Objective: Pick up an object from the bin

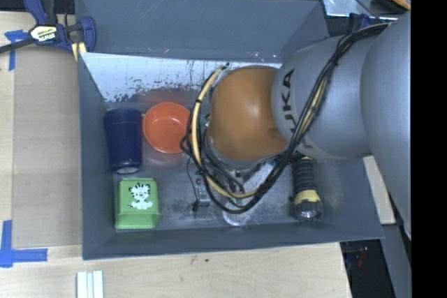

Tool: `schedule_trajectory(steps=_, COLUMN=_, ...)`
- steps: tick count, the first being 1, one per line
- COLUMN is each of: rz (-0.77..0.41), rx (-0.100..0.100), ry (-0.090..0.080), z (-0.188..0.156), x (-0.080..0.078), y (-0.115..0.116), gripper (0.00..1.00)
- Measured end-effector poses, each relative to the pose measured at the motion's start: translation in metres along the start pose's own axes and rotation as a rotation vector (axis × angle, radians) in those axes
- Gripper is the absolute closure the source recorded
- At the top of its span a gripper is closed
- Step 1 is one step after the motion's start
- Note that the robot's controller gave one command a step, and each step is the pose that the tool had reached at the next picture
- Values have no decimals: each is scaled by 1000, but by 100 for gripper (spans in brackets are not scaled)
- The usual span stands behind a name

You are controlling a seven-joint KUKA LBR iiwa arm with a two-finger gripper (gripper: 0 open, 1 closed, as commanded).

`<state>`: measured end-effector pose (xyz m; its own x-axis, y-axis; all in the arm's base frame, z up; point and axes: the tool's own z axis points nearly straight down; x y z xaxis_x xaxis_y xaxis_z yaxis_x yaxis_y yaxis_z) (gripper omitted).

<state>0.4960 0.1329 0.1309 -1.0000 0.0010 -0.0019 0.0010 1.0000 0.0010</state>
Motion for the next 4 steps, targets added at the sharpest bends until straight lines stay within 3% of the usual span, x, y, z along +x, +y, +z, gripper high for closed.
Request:
schedule_trajectory(steps=1, rz=-269, rx=0, ry=2, z=50, x=-9, y=-116, gripper=0)
schedule_trajectory(steps=2, rz=-375, rx=-2, ry=-4, z=14, x=-4, y=-190, gripper=0)
schedule_trajectory(steps=3, rz=-295, rx=-9, ry=12, z=31, x=-27, y=-212, gripper=0)
schedule_trajectory(steps=4, rz=-587, rx=-3, ry=-24, z=57, x=8, y=-220, gripper=0)
